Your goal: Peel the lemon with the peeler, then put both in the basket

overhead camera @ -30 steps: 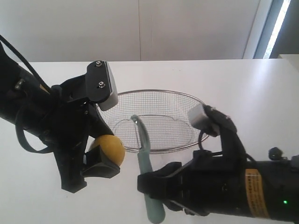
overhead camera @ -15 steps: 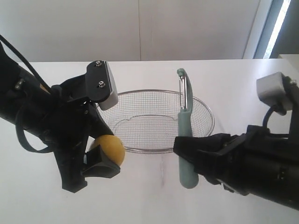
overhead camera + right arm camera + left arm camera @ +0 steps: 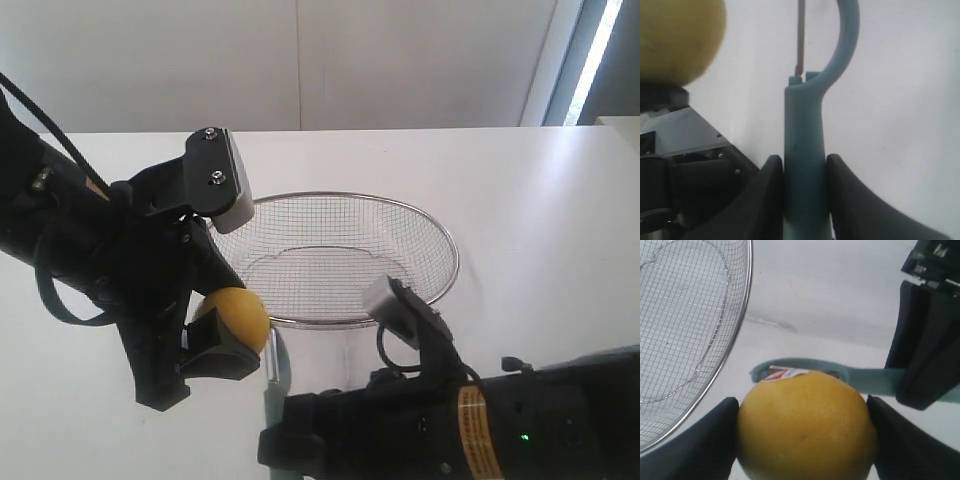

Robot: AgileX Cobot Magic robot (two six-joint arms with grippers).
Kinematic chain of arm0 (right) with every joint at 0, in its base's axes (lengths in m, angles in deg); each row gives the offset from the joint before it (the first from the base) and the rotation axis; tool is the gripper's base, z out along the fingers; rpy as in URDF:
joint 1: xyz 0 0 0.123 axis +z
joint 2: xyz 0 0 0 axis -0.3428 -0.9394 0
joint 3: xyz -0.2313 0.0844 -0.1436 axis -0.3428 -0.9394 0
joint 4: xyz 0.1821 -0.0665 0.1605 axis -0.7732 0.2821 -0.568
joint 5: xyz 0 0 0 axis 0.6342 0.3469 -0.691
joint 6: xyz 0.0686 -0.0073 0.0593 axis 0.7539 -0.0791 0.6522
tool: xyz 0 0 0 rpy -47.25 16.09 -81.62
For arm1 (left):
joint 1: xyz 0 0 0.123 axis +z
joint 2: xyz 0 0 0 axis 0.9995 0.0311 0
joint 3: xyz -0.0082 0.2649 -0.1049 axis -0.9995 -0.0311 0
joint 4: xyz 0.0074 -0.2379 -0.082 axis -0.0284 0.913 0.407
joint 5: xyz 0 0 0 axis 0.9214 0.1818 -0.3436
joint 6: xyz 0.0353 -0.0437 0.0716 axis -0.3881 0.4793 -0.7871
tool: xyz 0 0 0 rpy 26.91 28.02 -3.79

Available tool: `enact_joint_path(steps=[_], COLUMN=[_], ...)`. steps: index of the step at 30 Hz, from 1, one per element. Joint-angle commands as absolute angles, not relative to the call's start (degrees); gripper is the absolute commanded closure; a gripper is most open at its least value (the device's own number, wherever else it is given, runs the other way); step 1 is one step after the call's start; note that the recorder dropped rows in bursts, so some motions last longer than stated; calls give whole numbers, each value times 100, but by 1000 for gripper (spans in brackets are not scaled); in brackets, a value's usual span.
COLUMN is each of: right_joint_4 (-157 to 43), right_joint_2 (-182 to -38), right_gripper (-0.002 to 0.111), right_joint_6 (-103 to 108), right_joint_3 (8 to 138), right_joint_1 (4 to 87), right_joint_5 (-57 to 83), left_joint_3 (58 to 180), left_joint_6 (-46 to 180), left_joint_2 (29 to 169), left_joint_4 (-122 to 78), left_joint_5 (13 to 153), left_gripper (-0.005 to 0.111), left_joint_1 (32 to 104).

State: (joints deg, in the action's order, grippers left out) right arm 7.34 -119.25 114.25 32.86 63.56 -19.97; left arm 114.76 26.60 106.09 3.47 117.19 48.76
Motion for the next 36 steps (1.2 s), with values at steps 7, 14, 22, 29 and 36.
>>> enact_joint_path(steps=[7,14,22,29,36], right_joint_4=[205,205,311,475,962], right_joint_2=[-12277,-12277,-11984,-11505,-10888], right_gripper=[108,108,108,108,108], right_joint_6=[10761,10620,10607,10807,11274], right_joint_3=[3523,3523,3500,3500,3500], right_joint_1=[6344,6344,6344,6344,6344], right_joint_5=[-2652,-2624,-2305,-1609,-1153], left_joint_3=[11435,11435,11435,11435,11435], left_joint_6=[2686,2686,2696,2696,2696], left_joint_2=[10537,10537,10537,10537,10537], left_joint_4=[482,482,482,482,482], left_joint_5=[11739,11739,11739,11739,11739], left_gripper=[107,107,107,107,107], left_joint_1=[4880,4880,4880,4880,4880])
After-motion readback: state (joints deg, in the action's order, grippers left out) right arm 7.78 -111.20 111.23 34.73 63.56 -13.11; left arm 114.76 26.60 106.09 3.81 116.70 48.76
